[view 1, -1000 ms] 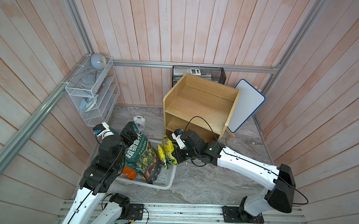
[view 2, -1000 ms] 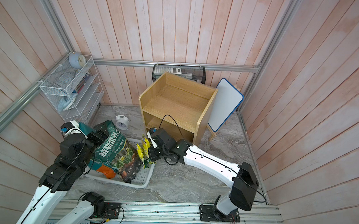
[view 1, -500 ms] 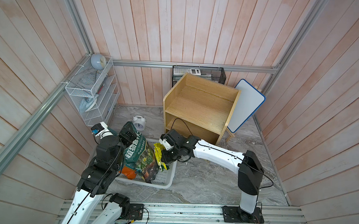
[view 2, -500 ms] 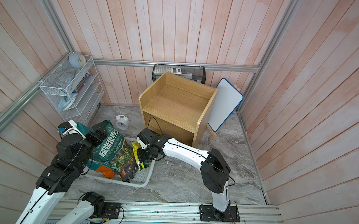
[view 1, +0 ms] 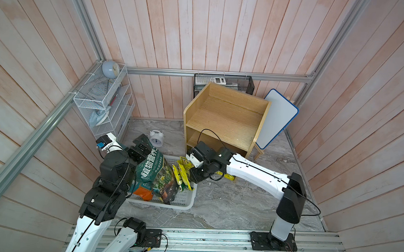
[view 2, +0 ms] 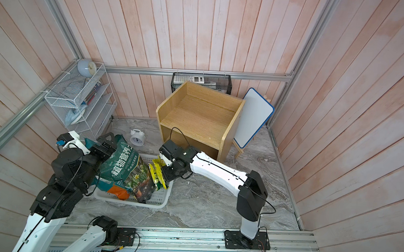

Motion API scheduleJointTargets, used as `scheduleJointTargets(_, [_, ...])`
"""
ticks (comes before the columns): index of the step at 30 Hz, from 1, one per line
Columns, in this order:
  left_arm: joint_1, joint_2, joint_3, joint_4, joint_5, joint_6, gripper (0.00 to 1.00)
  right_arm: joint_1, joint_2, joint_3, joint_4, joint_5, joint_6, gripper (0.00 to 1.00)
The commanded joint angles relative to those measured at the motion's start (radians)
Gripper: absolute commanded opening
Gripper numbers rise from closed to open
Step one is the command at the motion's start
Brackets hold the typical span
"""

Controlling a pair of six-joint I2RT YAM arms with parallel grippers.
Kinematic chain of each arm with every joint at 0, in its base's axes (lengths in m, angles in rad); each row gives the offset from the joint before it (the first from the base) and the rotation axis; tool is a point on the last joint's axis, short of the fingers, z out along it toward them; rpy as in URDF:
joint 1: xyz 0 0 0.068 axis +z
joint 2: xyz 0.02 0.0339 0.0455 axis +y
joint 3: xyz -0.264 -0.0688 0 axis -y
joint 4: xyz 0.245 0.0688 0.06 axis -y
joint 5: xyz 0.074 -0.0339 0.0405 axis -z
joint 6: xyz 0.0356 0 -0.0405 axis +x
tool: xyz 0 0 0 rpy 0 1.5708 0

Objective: Take down the fertilizer bag from the shelf
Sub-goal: Place the fertilizer bag in the storage box, then adjust the storage box at the center of the board.

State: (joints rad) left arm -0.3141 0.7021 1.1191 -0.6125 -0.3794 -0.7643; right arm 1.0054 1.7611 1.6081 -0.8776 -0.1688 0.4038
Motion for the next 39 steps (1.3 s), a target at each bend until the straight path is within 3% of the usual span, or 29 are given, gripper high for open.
scheduleJointTargets(1, [0.006, 0.025, 0.069, 0.000, 0.083, 0.005, 1.00, -0.043, -0.058, -0.100, -0.003, -0.010, -0.007, 0.40])
scheduleJointTargets(6, [0.006, 0.075, 0.069, -0.009, 0.171, -0.012, 1.00, -0.065, -0.064, -0.224, 0.137, -0.127, 0.045, 0.43])
scheduleJointTargets(10, [0.006, 0.091, 0.055, -0.008, 0.204, -0.028, 1.00, -0.056, -0.015, -0.228, 0.234, -0.241, 0.071, 0.45])
scheduleJointTargets(13, [0.006, 0.083, 0.044, -0.009, 0.194, -0.030, 1.00, -0.044, 0.038, -0.194, 0.244, -0.280, 0.071, 0.43])
scheduleJointTargets(18, [0.006, 0.069, 0.040, -0.024, 0.162, -0.021, 1.00, -0.035, 0.120, -0.107, 0.274, -0.323, 0.082, 0.24])
scheduleJointTargets(25, [0.006, 0.077, 0.050, -0.024, 0.146, -0.020, 1.00, 0.007, 0.269, 0.149, 0.184, -0.339, 0.041, 0.23])
scheduleJointTargets(29, [0.006, 0.079, 0.050, -0.031, 0.139, -0.012, 1.00, 0.000, 0.232, 0.132, 0.104, -0.212, -0.017, 0.31])
scheduleJointTargets(33, [0.006, 0.080, 0.042, -0.027, 0.131, -0.006, 1.00, -0.001, 0.131, 0.089, -0.017, 0.070, -0.154, 0.42])
scheduleJointTargets(39, [0.006, 0.100, 0.033, -0.014, 0.134, -0.004, 1.00, -0.001, 0.022, -0.065, -0.097, 0.416, -0.414, 0.46])
